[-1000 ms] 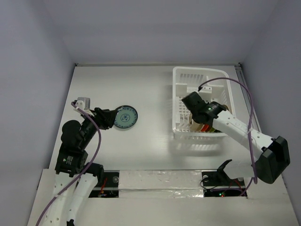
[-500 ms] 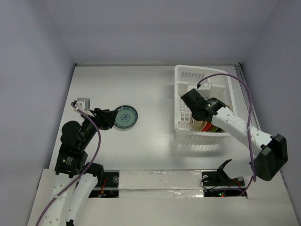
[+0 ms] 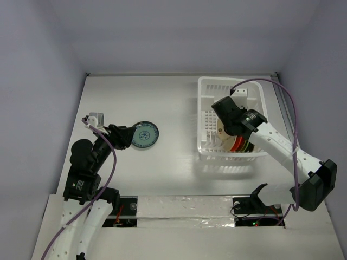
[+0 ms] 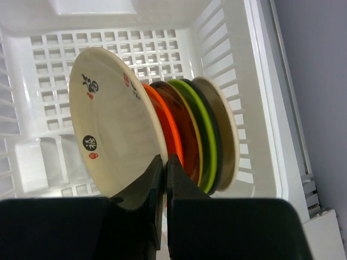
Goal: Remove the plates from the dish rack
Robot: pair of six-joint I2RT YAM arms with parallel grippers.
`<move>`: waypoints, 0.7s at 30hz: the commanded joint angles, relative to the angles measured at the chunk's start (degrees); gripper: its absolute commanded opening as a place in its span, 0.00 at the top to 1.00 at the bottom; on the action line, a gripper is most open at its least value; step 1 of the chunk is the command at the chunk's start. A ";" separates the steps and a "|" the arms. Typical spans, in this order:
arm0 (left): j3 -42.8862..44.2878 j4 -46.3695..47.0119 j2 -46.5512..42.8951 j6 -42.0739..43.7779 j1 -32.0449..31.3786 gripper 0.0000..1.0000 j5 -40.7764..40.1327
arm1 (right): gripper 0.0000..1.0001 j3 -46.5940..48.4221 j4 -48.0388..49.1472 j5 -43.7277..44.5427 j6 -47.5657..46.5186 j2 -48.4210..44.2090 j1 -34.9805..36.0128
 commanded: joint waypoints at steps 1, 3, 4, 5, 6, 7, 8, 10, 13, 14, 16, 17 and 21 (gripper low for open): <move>-0.68 2.56 -0.15 -0.41 -0.39 0.56 0.07 | 1.00 4.95 1.94 3.59 -0.21 -2.63 0.51; -0.68 2.47 0.03 -0.32 -0.39 0.56 0.15 | 1.00 6.80 3.42 3.24 -0.82 -4.65 1.21; -0.68 2.47 -0.06 -0.32 -0.39 0.56 0.15 | 1.00 7.77 3.96 2.80 -1.52 -5.53 1.74; -0.68 2.65 0.12 -0.32 -0.39 0.56 0.07 | 1.00 9.52 4.83 2.02 -2.05 -7.28 2.62; -0.68 2.56 0.12 -0.32 -0.39 0.56 0.15 | 1.00 10.23 7.10 -0.34 -3.19 -8.08 3.15; -0.68 2.56 0.12 -0.41 -0.39 0.56 0.15 | 1.00 10.67 8.69 -1.93 -3.89 -8.70 3.16; -0.68 2.65 0.20 -0.32 -0.39 0.56 0.15 | 1.00 10.94 10.54 -3.60 -4.60 -9.58 3.76; -0.59 2.56 0.21 -0.32 -0.39 0.56 0.15 | 1.00 10.85 15.20 -8.16 -5.39 -9.50 4.29; -0.50 2.47 0.38 -0.41 -0.39 0.57 0.07 | 1.00 10.06 21.96 -14.50 -4.78 -6.17 5.87; -0.50 2.39 0.38 -0.32 -0.39 0.57 -0.20 | 1.00 9.89 23.90 -16.17 -4.43 -4.68 6.40; -0.42 2.30 0.29 -0.41 -0.39 0.57 -0.46 | 1.00 10.32 29.43 -21.69 -3.03 0.83 8.33; -0.33 2.12 0.21 -0.32 -0.39 0.57 -0.81 | 1.00 10.76 31.37 -23.38 -2.68 2.96 8.86; -0.15 1.68 -0.15 -0.59 -0.39 0.58 -2.22 | 1.00 16.55 37.53 -31.20 -0.22 15.09 11.32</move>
